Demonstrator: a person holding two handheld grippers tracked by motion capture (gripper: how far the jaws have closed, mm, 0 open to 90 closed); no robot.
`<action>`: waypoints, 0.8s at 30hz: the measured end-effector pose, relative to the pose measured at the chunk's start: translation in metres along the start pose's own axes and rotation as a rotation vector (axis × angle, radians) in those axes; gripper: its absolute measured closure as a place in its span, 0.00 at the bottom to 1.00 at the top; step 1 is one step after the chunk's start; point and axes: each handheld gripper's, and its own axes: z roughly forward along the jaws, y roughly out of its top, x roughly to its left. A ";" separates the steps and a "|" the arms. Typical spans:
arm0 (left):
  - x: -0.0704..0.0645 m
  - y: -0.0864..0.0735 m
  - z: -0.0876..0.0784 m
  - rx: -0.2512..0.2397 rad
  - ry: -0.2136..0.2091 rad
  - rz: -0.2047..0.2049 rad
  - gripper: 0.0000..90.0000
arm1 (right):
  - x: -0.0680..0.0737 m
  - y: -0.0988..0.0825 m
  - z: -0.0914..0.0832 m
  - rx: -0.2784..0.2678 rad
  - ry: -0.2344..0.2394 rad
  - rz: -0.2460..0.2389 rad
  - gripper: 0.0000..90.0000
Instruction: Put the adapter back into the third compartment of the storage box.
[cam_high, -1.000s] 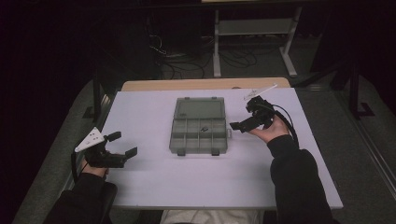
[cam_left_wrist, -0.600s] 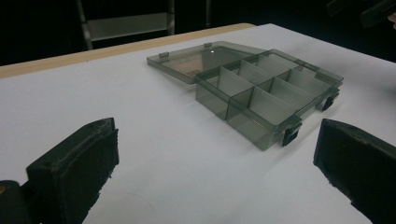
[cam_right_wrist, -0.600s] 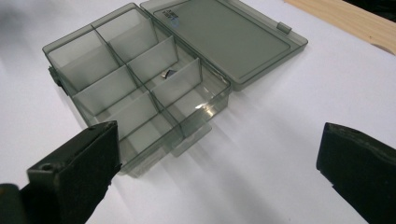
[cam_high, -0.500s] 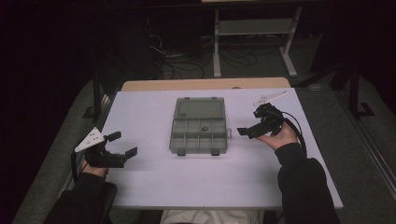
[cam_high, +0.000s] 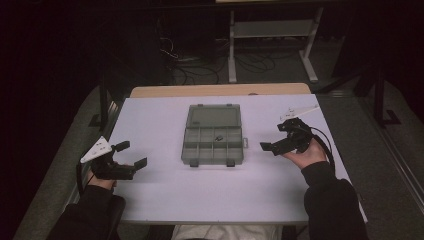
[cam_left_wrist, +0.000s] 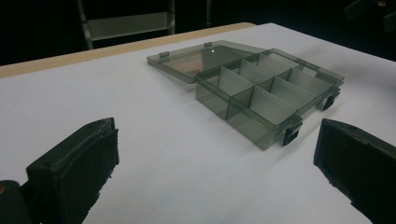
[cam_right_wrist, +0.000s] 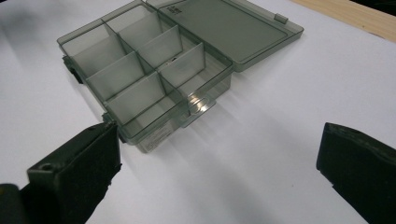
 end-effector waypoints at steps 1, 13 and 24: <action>0.000 0.000 0.000 0.002 0.000 0.002 0.00 | 0.002 -0.003 -0.002 0.001 0.000 -0.002 0.00; 0.000 0.000 0.000 0.002 0.000 0.000 0.00 | 0.005 -0.025 -0.007 -0.020 0.006 0.017 0.00; 0.000 0.000 0.000 0.004 -0.001 0.002 0.00 | 0.006 -0.052 -0.024 -0.082 -0.024 0.058 0.00</action>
